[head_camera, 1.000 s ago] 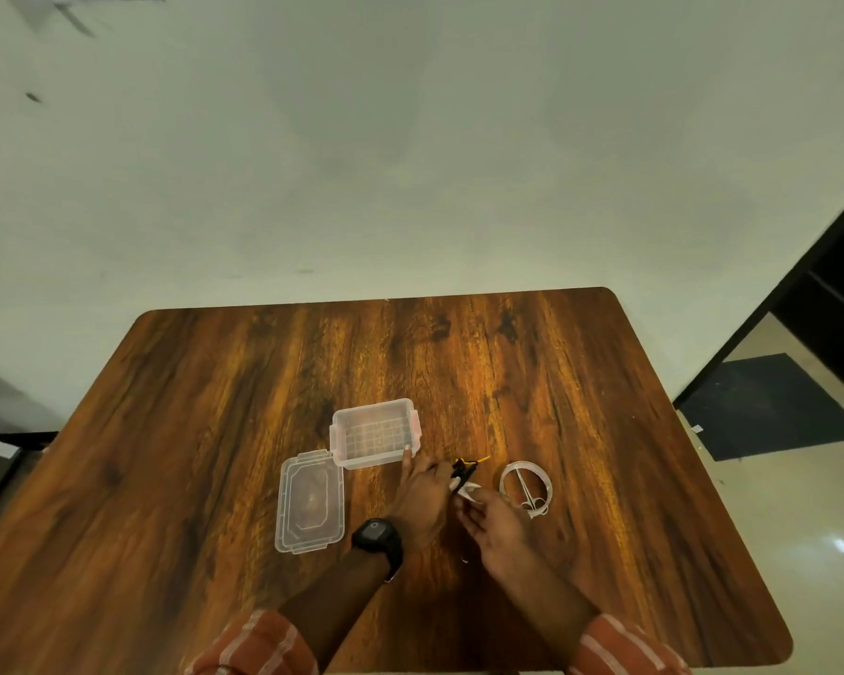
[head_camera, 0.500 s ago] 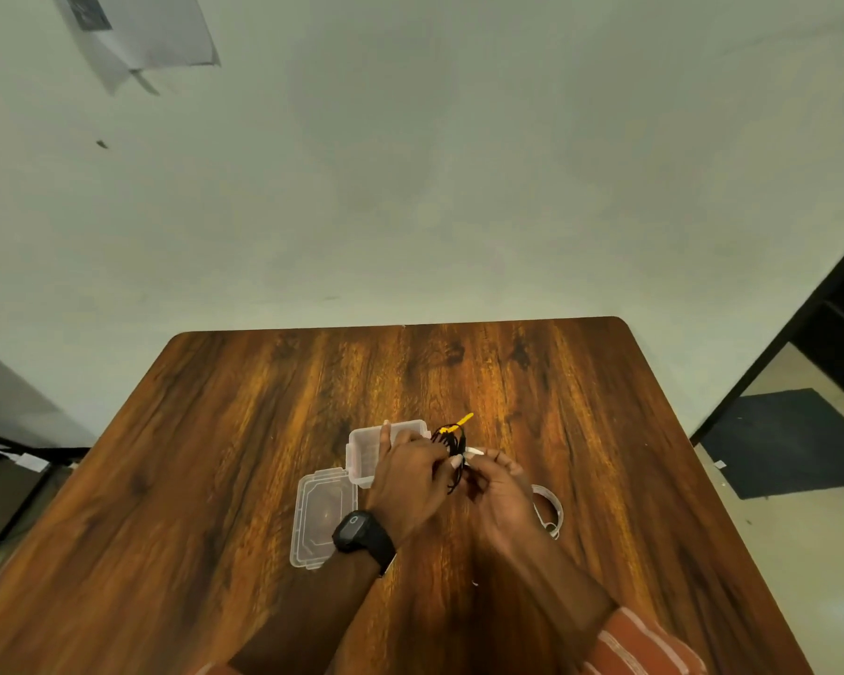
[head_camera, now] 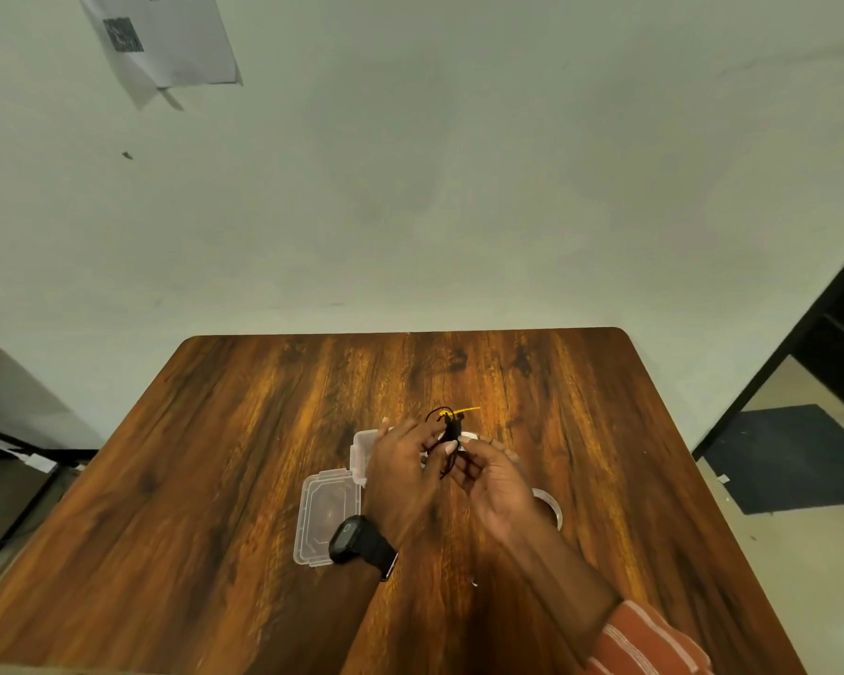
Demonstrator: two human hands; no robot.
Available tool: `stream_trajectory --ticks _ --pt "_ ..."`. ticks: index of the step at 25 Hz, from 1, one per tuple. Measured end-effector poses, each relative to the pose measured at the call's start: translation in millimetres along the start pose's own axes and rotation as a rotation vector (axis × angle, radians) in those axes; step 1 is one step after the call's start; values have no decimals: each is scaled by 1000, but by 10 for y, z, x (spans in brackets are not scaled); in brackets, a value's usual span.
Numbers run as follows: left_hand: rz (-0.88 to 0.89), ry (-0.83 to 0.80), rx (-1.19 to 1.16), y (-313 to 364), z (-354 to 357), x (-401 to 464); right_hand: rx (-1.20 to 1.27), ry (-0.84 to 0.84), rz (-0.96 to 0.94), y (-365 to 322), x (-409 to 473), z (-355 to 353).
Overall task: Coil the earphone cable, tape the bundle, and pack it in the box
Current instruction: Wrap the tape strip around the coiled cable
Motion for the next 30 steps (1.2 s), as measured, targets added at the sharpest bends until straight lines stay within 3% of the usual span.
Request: stream_trajectory --ticks 5,11,14,18,21,30 --pt "-5 -59 -83 79 -80 -44 -29 -17 -12 -79 -74 66" --pt "-388 -105 -564 65 -98 -5 -13 -149 -39 -204 -155 134" --pt "-464 -147 -689 116 -171 33 -63 -174 -35 -230 -143 133" --pt "-494 -137 -717 127 -227 70 -3 -254 14 -299 -151 142" --pt "-471 -112 -647 158 -245 45 -103 -295 -68 -296 -182 164" --pt "-503 -66 -654 216 -290 9 -70 -265 -73 -311 -219 203"
Point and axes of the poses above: each hand's wrist, its own x-axis towards the middle knuckle, its own z-axis out of the palm, y = z × x, the point moved 1 cm from there along x, towards the middle knuckle, and after that the axes turned 12 degrees about -z, right-handed, at the moved point
